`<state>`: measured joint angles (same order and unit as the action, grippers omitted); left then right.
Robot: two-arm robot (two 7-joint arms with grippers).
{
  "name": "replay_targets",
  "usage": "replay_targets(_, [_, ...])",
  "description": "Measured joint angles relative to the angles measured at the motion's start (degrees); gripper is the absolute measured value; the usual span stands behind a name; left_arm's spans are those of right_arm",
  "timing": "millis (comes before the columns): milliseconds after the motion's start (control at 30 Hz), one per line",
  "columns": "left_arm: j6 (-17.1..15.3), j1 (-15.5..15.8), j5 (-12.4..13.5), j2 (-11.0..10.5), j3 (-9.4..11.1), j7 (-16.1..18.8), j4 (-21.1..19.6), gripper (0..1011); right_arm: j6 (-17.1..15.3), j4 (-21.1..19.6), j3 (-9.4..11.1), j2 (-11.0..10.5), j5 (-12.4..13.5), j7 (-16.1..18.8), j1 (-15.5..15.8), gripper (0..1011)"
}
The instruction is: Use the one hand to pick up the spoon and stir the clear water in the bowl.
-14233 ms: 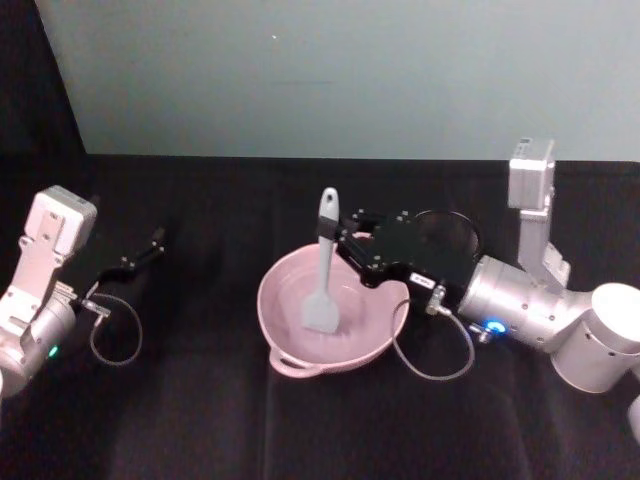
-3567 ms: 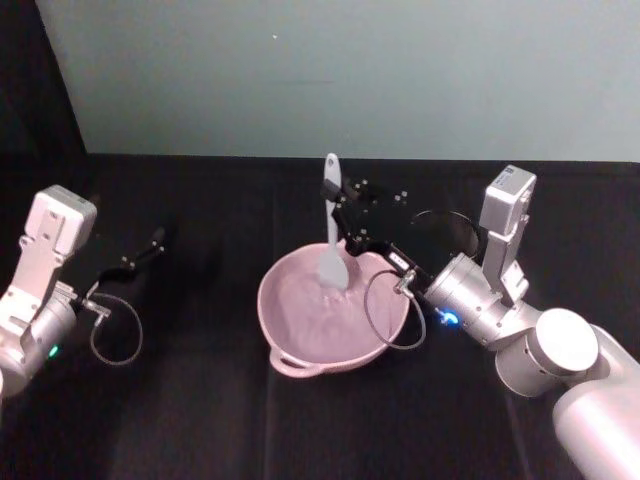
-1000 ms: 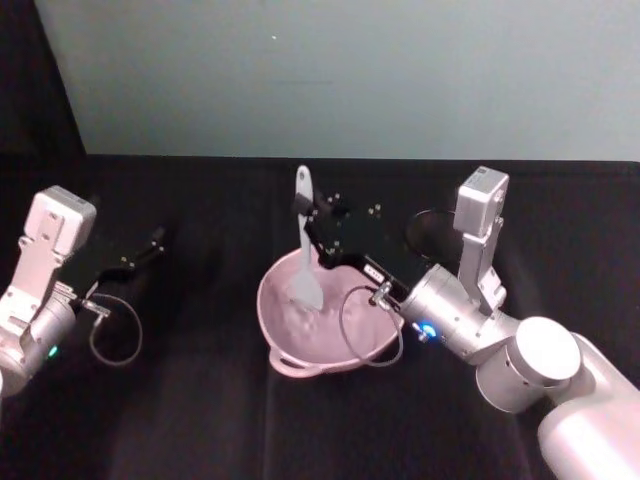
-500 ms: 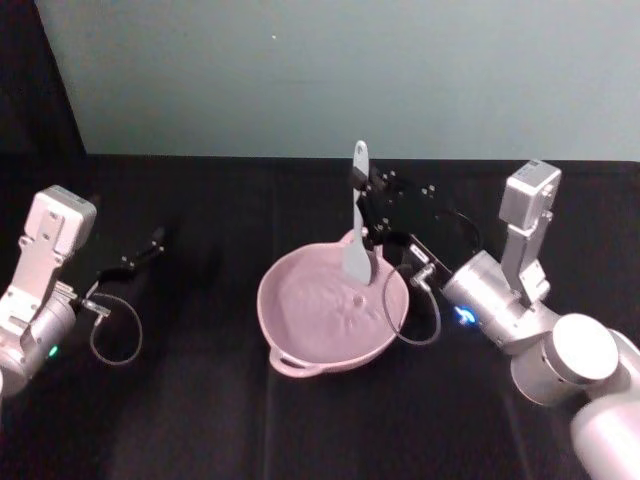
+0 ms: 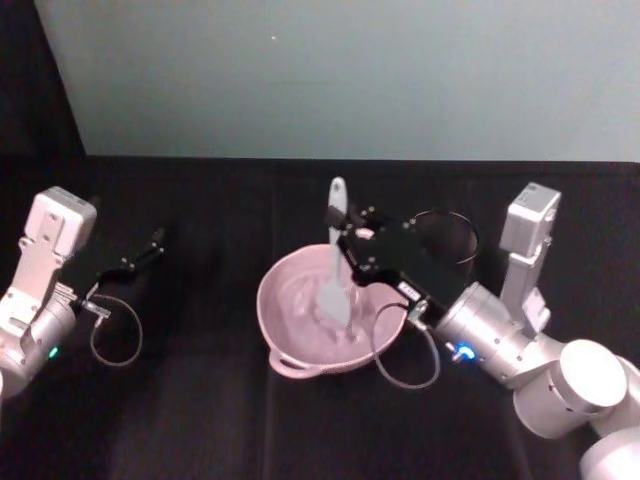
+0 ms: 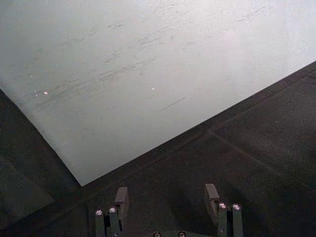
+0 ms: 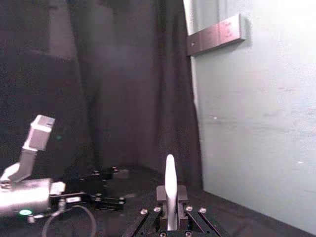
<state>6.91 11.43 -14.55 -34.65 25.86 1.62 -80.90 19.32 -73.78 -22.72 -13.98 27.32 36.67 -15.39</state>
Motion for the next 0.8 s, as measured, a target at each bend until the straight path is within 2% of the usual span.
replay_targets(167, [0.00, 0.00, 0.00, 0.00, 0.00, 0.00, 0.00, 1011, 0.28, 1.98, -1.39, 1.57, 0.11, 0.16, -1.19, 114])
replay_targets(367, [0.00, 0.00, 0.00, 0.00, 0.00, 0.00, 0.00, 1011, 3.99, 8.31, -1.72, 4.26, -1.85, -1.61, -4.66, 116])
replay_targets(500, [0.00, 0.00, 0.00, 0.00, 0.00, 0.00, 0.00, 1011, 7.63, 13.08, -0.81, 5.87, -4.15, -3.64, -7.11, 114])
replay_targets(600, [0.00, 0.00, 0.00, 0.00, 0.00, 0.00, 0.00, 1011, 9.47, 14.93, 0.03, 6.29, -5.47, -4.82, -8.01, 114])
replay_targets(733, [0.00, 0.00, 0.00, 0.00, 0.00, 0.00, 0.00, 1011, 10.32, 15.16, 1.35, 6.15, -5.96, -5.51, -8.21, 114])
replay_targets(800, [0.00, 0.00, 0.00, 0.00, 0.00, 0.00, 0.00, 1011, 9.38, 13.50, 2.31, 5.62, -5.36, -5.48, -7.65, 114])
